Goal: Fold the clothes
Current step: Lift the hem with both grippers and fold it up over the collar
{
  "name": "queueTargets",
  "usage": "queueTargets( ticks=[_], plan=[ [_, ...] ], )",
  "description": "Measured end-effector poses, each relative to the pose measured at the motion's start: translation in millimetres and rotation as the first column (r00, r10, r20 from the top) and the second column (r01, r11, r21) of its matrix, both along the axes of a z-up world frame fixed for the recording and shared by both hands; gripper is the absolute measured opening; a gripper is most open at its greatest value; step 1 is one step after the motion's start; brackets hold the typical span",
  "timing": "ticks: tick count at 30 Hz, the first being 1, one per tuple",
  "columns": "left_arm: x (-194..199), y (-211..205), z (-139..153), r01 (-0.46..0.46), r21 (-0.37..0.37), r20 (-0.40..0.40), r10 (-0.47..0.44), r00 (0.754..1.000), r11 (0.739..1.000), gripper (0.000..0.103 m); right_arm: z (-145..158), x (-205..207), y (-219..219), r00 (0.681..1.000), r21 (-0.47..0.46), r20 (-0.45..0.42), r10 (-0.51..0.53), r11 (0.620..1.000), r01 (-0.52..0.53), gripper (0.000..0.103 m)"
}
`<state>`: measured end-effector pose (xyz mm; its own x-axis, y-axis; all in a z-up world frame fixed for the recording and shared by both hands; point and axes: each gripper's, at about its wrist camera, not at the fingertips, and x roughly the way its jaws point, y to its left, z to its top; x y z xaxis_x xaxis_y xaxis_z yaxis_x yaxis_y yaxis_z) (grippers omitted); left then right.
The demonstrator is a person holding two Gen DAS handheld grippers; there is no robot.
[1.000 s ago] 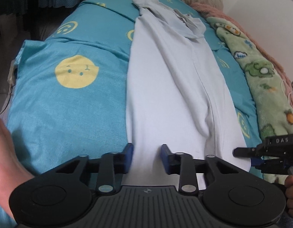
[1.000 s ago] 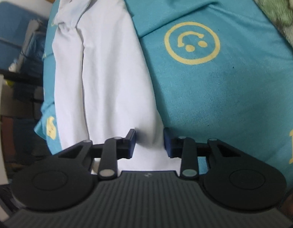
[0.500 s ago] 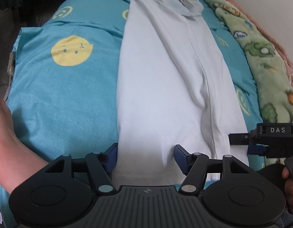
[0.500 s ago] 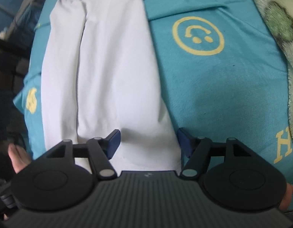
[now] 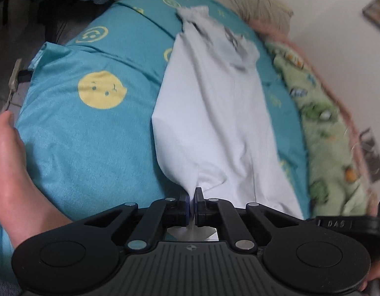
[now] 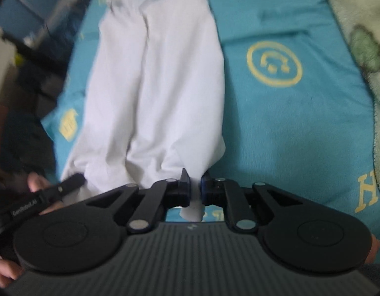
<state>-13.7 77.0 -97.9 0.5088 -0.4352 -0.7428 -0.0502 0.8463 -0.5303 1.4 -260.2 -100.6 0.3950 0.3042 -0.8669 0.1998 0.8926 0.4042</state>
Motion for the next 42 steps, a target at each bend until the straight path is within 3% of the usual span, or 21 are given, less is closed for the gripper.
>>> queueTargets(
  ticks=[6, 9, 13, 21, 28, 36, 42],
  plan=[
    [-5, 15, 53, -0.103, -0.171, 0.045, 0.112, 0.993, 0.980, 0.003, 65, -8, -9, 0.983, 0.087, 0.164, -0.081, 0.994, 0.068, 0.010],
    [-13, 17, 77, -0.117, -0.187, 0.078, 0.133, 0.988, 0.976, 0.003, 96, -19, -15, 0.970, 0.082, 0.228, -0.088, 0.994, 0.071, 0.009],
    [-32, 19, 104, -0.126, -0.195, 0.120, 0.151, 0.981, 0.973, 0.003, 115, -41, -17, 0.950, 0.083, 0.296, -0.100, 0.993, 0.078, 0.009],
    [-102, 29, 120, -0.124, -0.211, 0.149, 0.158, 0.976, 0.969, 0.003, 109, -104, -19, 0.932, 0.135, 0.339, -0.127, 0.987, 0.086, 0.009],
    [-161, 31, 104, -0.114, -0.235, 0.135, 0.149, 0.980, 0.965, 0.003, 94, -169, -26, 0.920, 0.171, 0.363, -0.149, 0.981, 0.092, 0.009],
    [-160, 15, 113, -0.097, -0.161, 0.164, 0.123, 0.979, 0.982, 0.003, 91, -169, -33, 0.915, 0.188, 0.364, -0.175, 0.976, 0.111, 0.009],
    [-86, -14, 131, -0.050, -0.004, 0.195, 0.050, 0.980, 0.999, 0.003, 96, -120, -41, 0.912, 0.172, 0.372, -0.172, 0.978, 0.115, 0.009]
  ],
)
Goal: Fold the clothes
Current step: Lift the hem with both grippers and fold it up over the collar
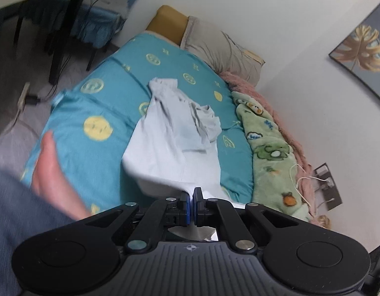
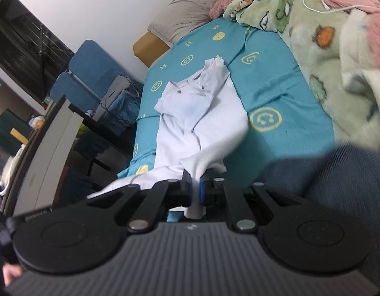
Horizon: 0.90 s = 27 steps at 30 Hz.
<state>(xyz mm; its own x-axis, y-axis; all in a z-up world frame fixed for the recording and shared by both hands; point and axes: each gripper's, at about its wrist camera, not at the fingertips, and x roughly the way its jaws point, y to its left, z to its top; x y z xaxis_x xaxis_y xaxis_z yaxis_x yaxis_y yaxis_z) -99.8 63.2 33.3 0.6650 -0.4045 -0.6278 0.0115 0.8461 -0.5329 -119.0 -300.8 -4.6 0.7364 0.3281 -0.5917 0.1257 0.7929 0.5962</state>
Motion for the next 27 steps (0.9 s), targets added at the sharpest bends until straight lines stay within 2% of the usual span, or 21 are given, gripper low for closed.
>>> queueTargets(
  ticks=[3, 7, 12, 16, 21, 24, 27],
  plan=[
    [49, -21, -5, 0.027, 0.076, 0.003, -0.027, 1.000, 0.997, 0.003, -5, 43, -4, 1.000, -0.061, 0.000, -0.006, 0.998, 0.006, 0.009],
    [110, -34, -32, 0.011, 0.137, 0.022, -0.014, 1.000, 0.990, 0.003, -23, 110, -4, 1.000, -0.103, -0.014, 0.004, 0.995, -0.006, 0.009],
    [180, -34, -77, -0.003, 0.175, 0.025, -0.001, 1.000, 0.985, 0.003, -56, 192, 6, 0.998, -0.165, -0.054, 0.027, 0.986, -0.036, 0.009],
    [232, -33, -105, -0.028, 0.201, 0.027, 0.023, 0.999, 0.979, 0.003, -85, 244, 15, 0.998, -0.207, -0.051, 0.046, 0.977, -0.055, 0.010],
    [284, -40, -144, -0.030, 0.263, 0.022, 0.025, 0.999, 0.964, 0.003, -123, 286, 24, 0.998, -0.269, -0.022, 0.062, 0.961, -0.066, 0.010],
    [300, -45, -169, -0.014, 0.299, -0.002, 0.015, 1.000, 0.954, 0.003, -145, 300, 28, 0.997, -0.290, -0.037, 0.067, 0.954, -0.075, 0.012],
    [304, -47, -183, -0.003, 0.317, 0.004, 0.001, 1.000, 0.949, 0.004, -151, 303, 35, 0.996, -0.341, -0.028, 0.086, 0.936, -0.091, 0.012]
  ],
)
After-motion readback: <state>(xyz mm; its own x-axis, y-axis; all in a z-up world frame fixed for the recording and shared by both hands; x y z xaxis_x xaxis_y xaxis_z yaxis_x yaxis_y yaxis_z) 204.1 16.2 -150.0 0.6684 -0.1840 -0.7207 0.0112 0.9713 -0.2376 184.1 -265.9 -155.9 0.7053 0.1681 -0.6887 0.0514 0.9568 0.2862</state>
